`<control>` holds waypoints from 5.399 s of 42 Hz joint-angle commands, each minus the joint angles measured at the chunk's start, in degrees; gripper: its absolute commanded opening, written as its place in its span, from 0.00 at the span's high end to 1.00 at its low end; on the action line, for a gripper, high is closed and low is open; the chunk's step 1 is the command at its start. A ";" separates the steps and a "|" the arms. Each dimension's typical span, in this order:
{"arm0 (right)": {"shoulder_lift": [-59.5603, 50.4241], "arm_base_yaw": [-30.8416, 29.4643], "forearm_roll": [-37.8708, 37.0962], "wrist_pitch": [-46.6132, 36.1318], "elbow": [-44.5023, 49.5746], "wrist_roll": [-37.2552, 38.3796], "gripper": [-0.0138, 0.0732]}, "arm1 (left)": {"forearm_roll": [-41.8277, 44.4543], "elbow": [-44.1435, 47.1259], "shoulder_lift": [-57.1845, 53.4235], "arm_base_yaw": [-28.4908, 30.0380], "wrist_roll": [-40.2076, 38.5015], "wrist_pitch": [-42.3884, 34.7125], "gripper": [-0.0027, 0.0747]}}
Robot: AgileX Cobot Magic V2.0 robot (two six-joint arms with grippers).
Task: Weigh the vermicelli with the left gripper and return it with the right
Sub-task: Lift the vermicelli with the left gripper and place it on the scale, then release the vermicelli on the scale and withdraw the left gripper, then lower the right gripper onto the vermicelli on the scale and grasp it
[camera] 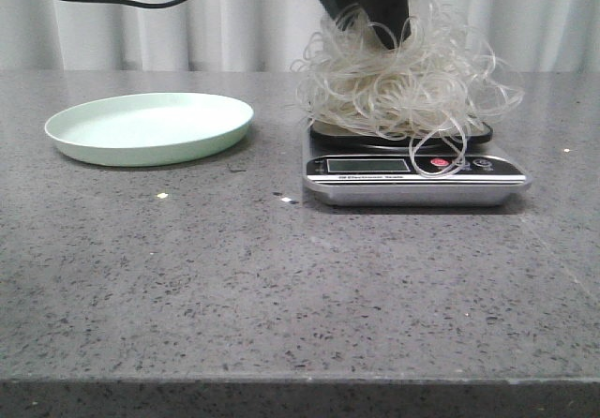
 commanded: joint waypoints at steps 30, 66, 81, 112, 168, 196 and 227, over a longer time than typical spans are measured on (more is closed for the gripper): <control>-0.97 -0.31 -0.25 -4.59 -0.47 0.05 0.67 | 0.63 -9.43 -11.87 4.81 -4.89 7.43 0.33; -0.97 -0.31 -0.25 -4.55 -0.47 0.05 0.67 | 25.08 42.17 -50.56 6.03 -23.22 -22.14 0.68; -0.97 -0.31 -0.25 -4.55 -0.47 0.05 0.67 | 25.73 67.46 -71.43 6.17 -24.49 -35.15 0.79; -0.28 -0.31 7.72 -13.28 -5.97 0.05 0.67 | 25.97 91.65 -93.87 7.38 -30.52 -45.10 0.79; 80.88 24.95 8.15 40.62 -88.09 -11.12 0.15 | 27.54 91.65 -93.87 7.38 -30.52 -48.27 0.79; 98.92 26.65 0.92 47.21 -88.22 -11.16 0.15 | 27.54 91.65 -93.87 7.38 -30.52 -48.27 0.79; 99.94 26.65 0.92 50.63 -89.26 -11.16 0.66 | 27.54 91.65 -93.87 7.38 -30.52 -48.27 0.79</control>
